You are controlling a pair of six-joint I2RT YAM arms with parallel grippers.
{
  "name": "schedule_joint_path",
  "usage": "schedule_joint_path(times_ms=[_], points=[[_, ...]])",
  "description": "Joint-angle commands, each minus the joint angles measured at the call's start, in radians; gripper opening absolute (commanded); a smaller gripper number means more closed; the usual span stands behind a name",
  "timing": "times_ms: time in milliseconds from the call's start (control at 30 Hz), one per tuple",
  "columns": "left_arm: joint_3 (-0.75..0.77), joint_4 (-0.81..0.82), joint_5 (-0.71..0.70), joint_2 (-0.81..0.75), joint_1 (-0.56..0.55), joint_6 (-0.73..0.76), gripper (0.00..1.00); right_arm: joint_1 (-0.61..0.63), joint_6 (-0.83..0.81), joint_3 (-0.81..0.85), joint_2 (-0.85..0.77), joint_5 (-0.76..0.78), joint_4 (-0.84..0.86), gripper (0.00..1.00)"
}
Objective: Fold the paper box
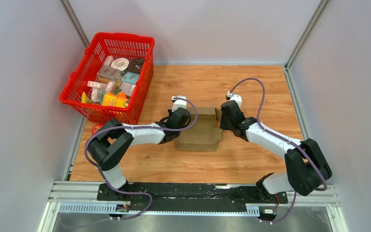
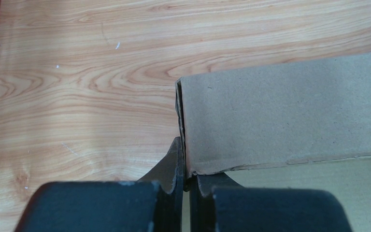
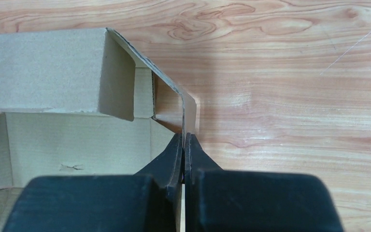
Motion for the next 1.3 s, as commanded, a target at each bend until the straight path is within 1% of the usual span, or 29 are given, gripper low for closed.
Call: schedule_joint_path(times_ms=[0, 167, 300, 367, 433, 467, 500, 567, 633, 667, 700, 733, 800, 900, 1100, 1133, 1167, 1200, 1233, 1267], points=[[0.007, -0.011, 0.008, -0.038, -0.006, 0.014, 0.00, 0.002, 0.047, 0.052, -0.053, -0.037, -0.006, 0.00], [0.006, -0.011, 0.005, -0.041, -0.006, 0.014, 0.00, 0.004, 0.052, 0.080, -0.075, -0.077, -0.091, 0.00], [0.001, -0.013, 0.000, -0.047, -0.006, 0.015, 0.00, 0.002, 0.037, 0.123, -0.092, -0.155, -0.201, 0.00], [0.001, -0.010, 0.005, -0.049, -0.006, 0.014, 0.00, 0.001, 0.025, 0.143, -0.092, -0.189, -0.220, 0.00], [0.002, -0.011, 0.009, -0.047, -0.006, 0.012, 0.00, 0.001, 0.026, 0.143, -0.102, -0.188, -0.223, 0.03], [0.002, -0.011, 0.009, -0.046, -0.006, 0.012, 0.00, -0.001, 0.026, 0.129, -0.107, -0.186, -0.212, 0.05], [0.002, -0.013, 0.009, -0.047, -0.006, 0.012, 0.00, -0.004, 0.025, 0.118, -0.112, -0.194, -0.182, 0.13], [0.002, -0.015, 0.006, -0.051, -0.006, 0.011, 0.00, -0.010, 0.017, 0.091, -0.113, -0.218, -0.149, 0.14], [-0.001, -0.015, 0.008, -0.054, -0.006, 0.012, 0.00, -0.013, 0.006, 0.077, -0.107, -0.232, -0.103, 0.18], [-0.001, -0.015, 0.008, -0.055, -0.006, 0.012, 0.00, -0.013, 0.005, 0.069, -0.093, -0.223, -0.097, 0.21], [0.001, -0.015, 0.008, -0.052, -0.006, 0.012, 0.00, -0.013, 0.006, 0.065, -0.087, -0.193, -0.102, 0.29], [-0.001, -0.015, 0.008, -0.052, -0.006, 0.012, 0.00, -0.013, 0.006, 0.060, -0.081, -0.174, -0.102, 0.31], [0.001, -0.015, 0.008, -0.051, -0.006, 0.014, 0.00, -0.015, 0.011, 0.043, -0.073, -0.134, -0.111, 0.35], [0.001, -0.013, 0.008, -0.051, -0.006, 0.014, 0.00, -0.015, 0.006, 0.010, -0.084, -0.152, -0.082, 0.40], [0.002, -0.013, 0.009, -0.049, -0.006, 0.014, 0.00, -0.013, 0.025, -0.038, -0.067, -0.191, -0.045, 0.45], [0.002, -0.013, 0.008, -0.049, -0.006, 0.014, 0.00, -0.013, 0.028, -0.050, -0.060, -0.185, -0.039, 0.48], [0.002, -0.015, 0.008, -0.049, -0.006, 0.014, 0.00, -0.013, 0.028, -0.055, -0.053, -0.171, -0.037, 0.54], [0.002, -0.013, 0.009, -0.047, -0.006, 0.014, 0.00, -0.013, 0.028, -0.063, -0.049, -0.157, -0.004, 0.55], [0.002, -0.013, 0.012, -0.049, -0.006, 0.012, 0.00, -0.015, 0.026, -0.070, -0.037, -0.152, 0.018, 0.56], [0.002, -0.013, 0.014, -0.049, -0.006, 0.012, 0.00, -0.015, 0.028, -0.070, -0.027, -0.143, 0.032, 0.53]])
